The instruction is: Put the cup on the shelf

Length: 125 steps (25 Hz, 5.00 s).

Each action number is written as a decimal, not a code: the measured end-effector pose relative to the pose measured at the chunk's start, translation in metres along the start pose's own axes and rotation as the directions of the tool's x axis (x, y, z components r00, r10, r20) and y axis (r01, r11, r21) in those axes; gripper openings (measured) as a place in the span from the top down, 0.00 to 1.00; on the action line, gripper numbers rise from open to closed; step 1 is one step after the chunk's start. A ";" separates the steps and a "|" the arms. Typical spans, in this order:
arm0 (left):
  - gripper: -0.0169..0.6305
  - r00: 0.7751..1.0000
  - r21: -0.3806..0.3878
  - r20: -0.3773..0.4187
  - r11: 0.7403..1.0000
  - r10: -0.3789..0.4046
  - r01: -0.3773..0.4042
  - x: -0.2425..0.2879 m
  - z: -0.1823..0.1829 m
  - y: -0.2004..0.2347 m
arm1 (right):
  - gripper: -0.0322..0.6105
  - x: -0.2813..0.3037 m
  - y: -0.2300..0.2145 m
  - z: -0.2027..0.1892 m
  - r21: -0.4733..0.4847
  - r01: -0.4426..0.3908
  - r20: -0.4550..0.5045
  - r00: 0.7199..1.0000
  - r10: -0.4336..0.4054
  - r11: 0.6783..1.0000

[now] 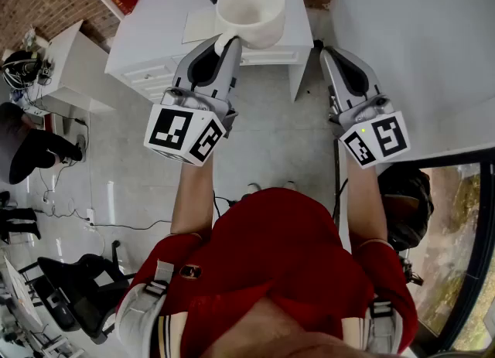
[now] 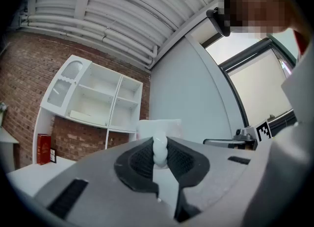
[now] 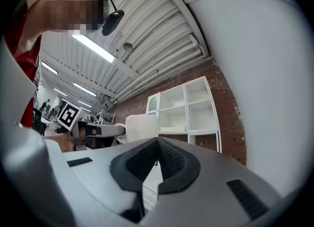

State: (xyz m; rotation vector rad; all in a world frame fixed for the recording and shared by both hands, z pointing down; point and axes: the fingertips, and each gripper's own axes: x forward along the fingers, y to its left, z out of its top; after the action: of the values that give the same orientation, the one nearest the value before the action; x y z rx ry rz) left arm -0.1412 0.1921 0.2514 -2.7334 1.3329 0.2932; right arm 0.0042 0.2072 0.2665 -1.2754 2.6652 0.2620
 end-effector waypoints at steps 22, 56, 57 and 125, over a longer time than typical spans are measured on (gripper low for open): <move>0.90 0.999 0.009 0.018 0.999 -0.038 0.037 -0.018 0.008 0.084 | 0.95 0.071 0.040 -0.020 0.007 0.031 0.001 1.000 -0.031 0.999; 0.90 0.998 0.071 0.023 0.996 0.055 -0.056 0.396 -0.026 0.218 | 0.95 0.293 -0.345 -0.076 0.000 -0.115 0.075 0.991 0.114 0.993; 0.90 0.998 0.076 0.020 0.996 0.052 -0.054 0.404 -0.025 0.220 | 0.95 0.298 -0.350 -0.077 0.000 -0.118 0.075 0.990 0.117 0.993; 0.90 0.995 0.068 -0.062 0.995 0.074 -0.069 0.639 0.003 0.345 | 0.95 0.380 -0.450 -0.074 -0.002 -0.033 0.060 0.998 0.033 0.999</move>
State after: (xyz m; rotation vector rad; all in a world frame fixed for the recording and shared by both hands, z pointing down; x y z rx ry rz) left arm -0.0289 -0.5133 0.1168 -2.6665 1.4319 0.1638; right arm 0.1154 -0.3728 0.2132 -1.2045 2.6379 0.3020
